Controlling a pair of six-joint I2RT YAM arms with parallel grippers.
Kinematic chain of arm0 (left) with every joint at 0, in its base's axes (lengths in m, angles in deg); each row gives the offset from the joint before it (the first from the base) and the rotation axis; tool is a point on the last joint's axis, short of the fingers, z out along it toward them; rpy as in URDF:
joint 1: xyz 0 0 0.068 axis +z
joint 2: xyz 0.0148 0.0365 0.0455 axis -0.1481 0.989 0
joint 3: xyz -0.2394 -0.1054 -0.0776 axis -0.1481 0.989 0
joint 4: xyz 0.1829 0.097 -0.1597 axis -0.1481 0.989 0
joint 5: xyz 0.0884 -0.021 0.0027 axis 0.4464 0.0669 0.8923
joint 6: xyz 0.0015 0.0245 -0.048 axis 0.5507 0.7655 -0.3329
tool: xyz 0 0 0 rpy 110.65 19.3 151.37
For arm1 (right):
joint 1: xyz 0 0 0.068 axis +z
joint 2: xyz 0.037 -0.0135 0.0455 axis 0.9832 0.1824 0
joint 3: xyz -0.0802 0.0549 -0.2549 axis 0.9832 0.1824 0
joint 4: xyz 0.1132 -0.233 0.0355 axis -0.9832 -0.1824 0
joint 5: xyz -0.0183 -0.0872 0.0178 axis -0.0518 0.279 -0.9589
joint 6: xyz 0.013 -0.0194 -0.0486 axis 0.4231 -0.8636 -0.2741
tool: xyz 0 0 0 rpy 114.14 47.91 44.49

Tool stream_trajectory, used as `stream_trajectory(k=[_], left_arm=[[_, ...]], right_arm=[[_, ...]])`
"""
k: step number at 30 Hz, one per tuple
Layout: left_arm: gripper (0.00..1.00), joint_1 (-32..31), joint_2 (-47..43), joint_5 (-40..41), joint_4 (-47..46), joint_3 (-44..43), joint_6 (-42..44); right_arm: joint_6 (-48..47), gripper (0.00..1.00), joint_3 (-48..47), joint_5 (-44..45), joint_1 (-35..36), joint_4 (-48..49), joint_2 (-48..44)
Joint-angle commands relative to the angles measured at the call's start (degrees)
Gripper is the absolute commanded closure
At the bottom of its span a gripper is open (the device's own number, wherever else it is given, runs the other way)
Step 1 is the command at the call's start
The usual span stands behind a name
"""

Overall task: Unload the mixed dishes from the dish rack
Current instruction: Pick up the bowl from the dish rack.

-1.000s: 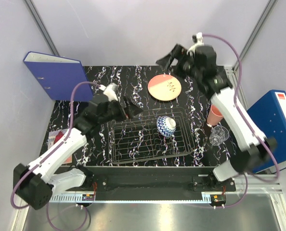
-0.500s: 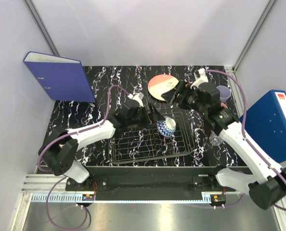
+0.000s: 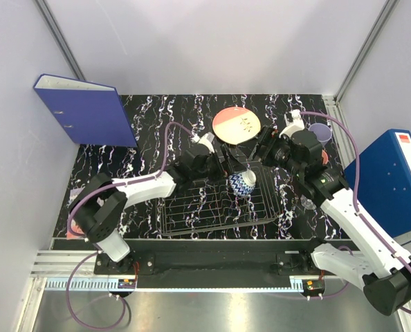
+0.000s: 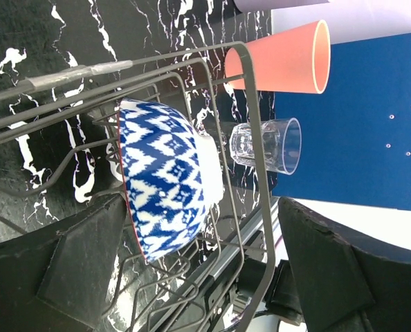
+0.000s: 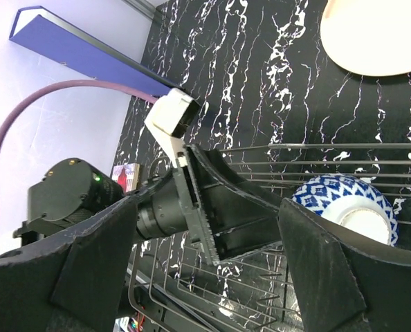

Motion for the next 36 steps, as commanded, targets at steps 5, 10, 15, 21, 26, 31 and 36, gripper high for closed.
stream_trajectory(k=[5,10,15,21,26,31,36], left_arm=[[0.07,-0.4,1.3,-1.2,-5.3,0.2,-1.8],[0.19,-0.5,2.1,-3.5,-8.4,0.8,-2.5],[0.31,-0.5,4.0,-7.4,-12.7,1.3,-4.0],[0.36,-0.5,6.3,-10.3,-17.8,2.3,-6.4],[0.38,-0.8,7.9,-11.4,-21.5,2.6,-7.7],[0.54,-0.9,10.4,-13.2,-27.2,3.5,-9.9],[0.75,-1.0,12.2,-14.5,-33.8,4.6,-12.4]], right_arm=[[-0.9,0.10,0.1,2.1,0.5,0.8,-1.8],[-0.4,0.10,0.6,2.1,0.4,1.0,-1.0],[-0.2,0.11,0.7,2.0,0.4,1.1,-0.7],[-0.2,0.11,1.0,1.9,0.5,1.1,-0.3],[-0.2,0.11,1.5,1.8,0.4,1.3,-0.3],[-0.2,0.11,1.9,1.9,0.5,1.4,-0.3],[-0.2,0.11,1.9,2.0,0.4,1.4,-0.2]])
